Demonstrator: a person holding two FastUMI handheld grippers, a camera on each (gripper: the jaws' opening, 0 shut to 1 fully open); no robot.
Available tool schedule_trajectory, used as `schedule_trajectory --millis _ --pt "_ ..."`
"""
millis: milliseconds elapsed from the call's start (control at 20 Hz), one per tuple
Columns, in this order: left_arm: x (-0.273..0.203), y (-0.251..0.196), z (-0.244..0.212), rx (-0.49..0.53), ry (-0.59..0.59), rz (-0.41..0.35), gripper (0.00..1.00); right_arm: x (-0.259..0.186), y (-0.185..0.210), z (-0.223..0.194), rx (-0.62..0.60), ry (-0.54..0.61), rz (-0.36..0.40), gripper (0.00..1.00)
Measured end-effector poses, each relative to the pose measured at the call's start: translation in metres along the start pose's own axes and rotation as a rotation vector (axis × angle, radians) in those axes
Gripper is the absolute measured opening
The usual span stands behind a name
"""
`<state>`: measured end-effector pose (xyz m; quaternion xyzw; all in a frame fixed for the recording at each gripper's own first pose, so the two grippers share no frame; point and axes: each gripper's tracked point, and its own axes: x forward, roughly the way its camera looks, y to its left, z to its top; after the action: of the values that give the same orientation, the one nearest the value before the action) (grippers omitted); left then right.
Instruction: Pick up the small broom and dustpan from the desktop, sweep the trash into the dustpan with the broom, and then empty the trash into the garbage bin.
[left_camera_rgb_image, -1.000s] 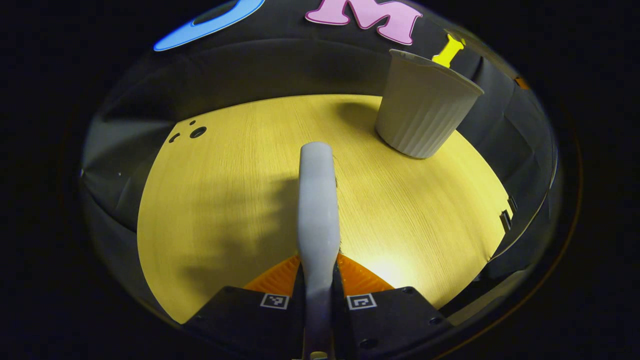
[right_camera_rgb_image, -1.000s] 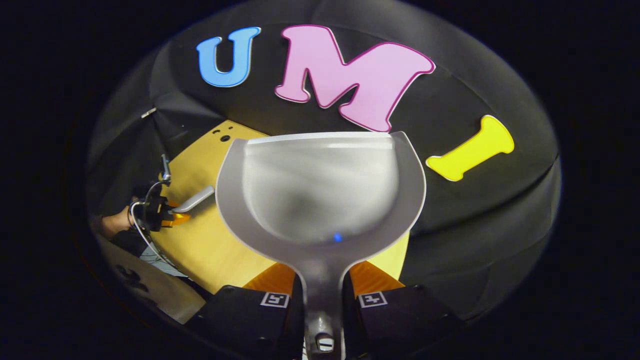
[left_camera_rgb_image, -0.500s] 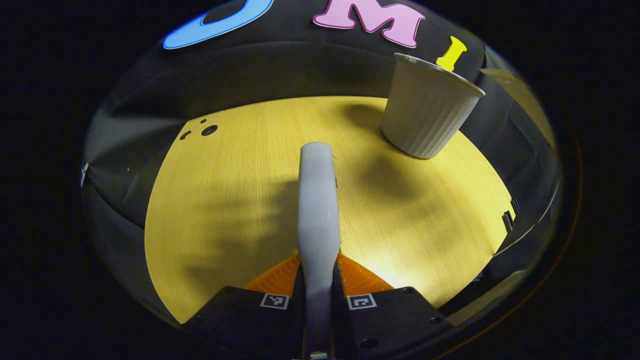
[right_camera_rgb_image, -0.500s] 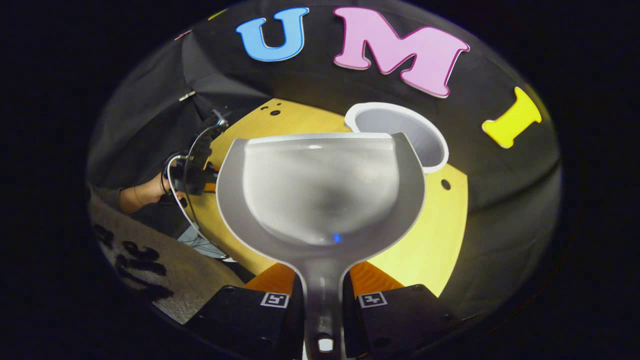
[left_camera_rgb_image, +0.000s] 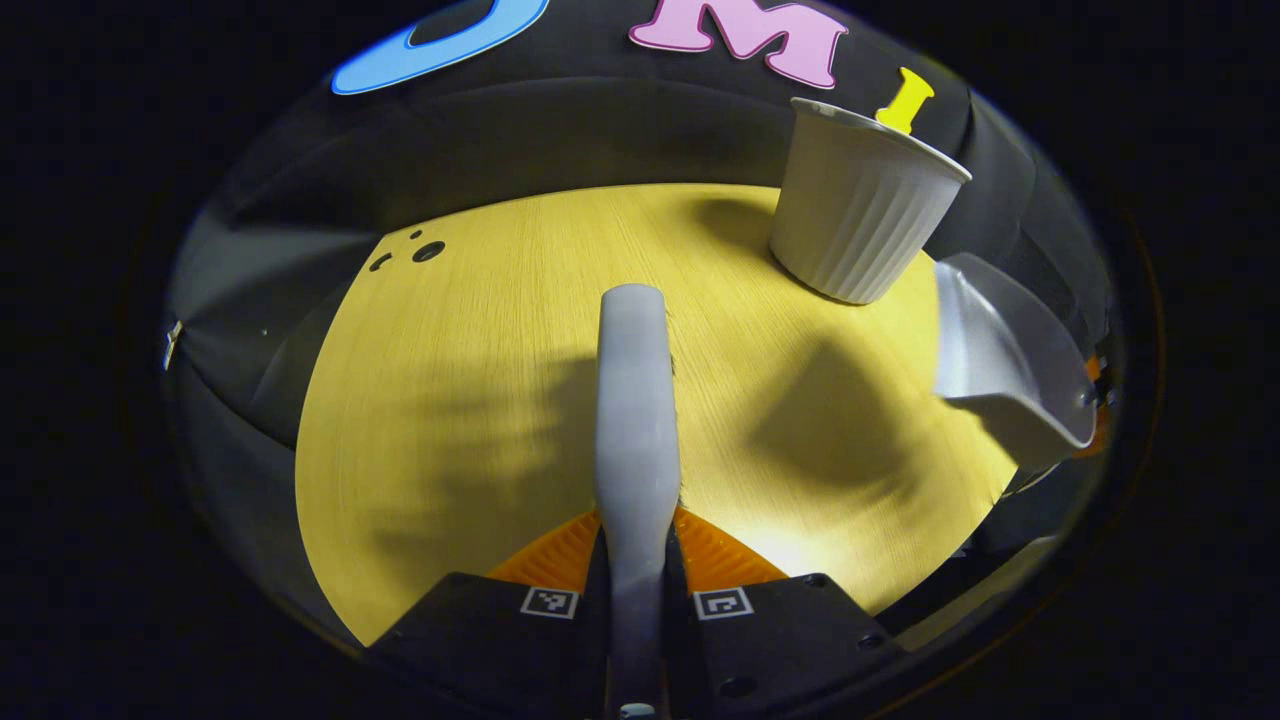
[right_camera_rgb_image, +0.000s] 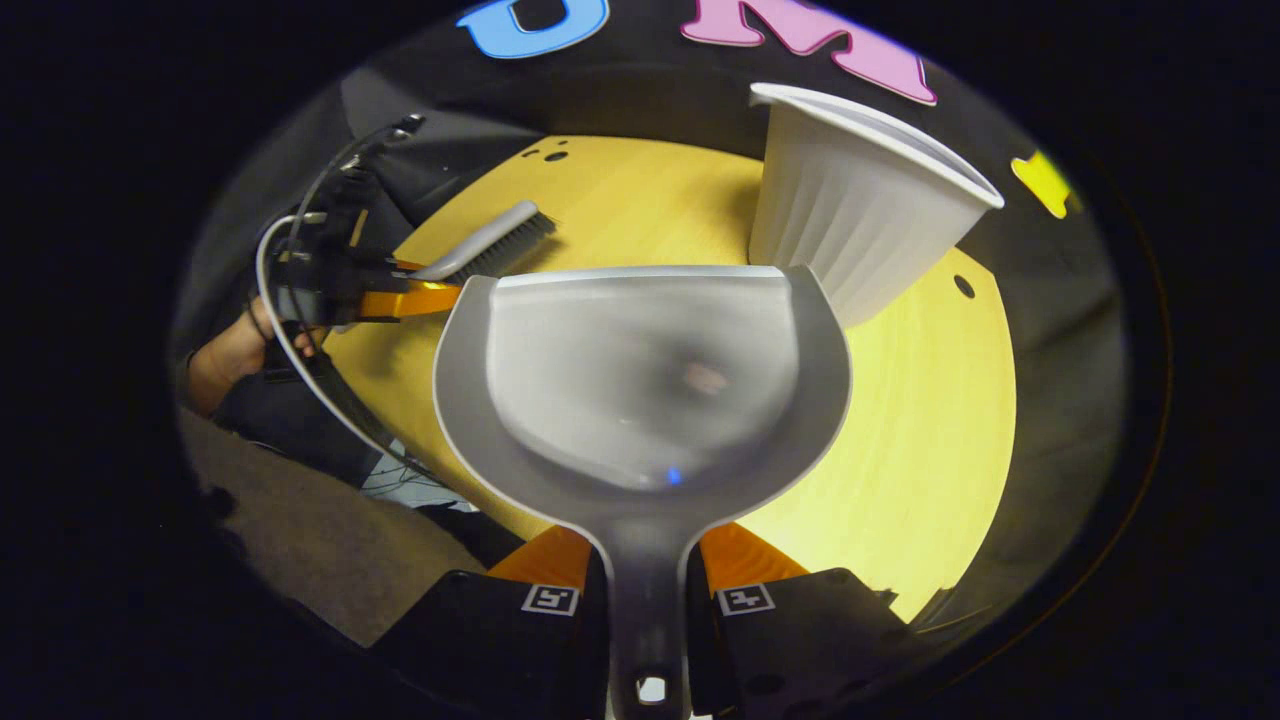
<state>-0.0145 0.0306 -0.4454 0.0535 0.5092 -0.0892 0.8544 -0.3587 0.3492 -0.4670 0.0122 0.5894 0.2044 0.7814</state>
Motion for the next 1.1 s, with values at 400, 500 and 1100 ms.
schedule_trajectory --millis 400,500,1100 --pt "0.013 -0.003 -0.010 -0.029 0.038 0.023 0.28 0.077 0.001 0.000 0.037 0.053 -0.027 0.35" --pt "0.017 -0.003 -0.010 -0.034 0.043 0.032 0.28 0.086 0.000 -0.003 0.040 0.063 -0.035 0.35" --pt "0.033 -0.005 -0.017 -0.024 0.105 0.079 0.28 0.103 -0.005 -0.012 0.041 0.092 -0.055 0.36"
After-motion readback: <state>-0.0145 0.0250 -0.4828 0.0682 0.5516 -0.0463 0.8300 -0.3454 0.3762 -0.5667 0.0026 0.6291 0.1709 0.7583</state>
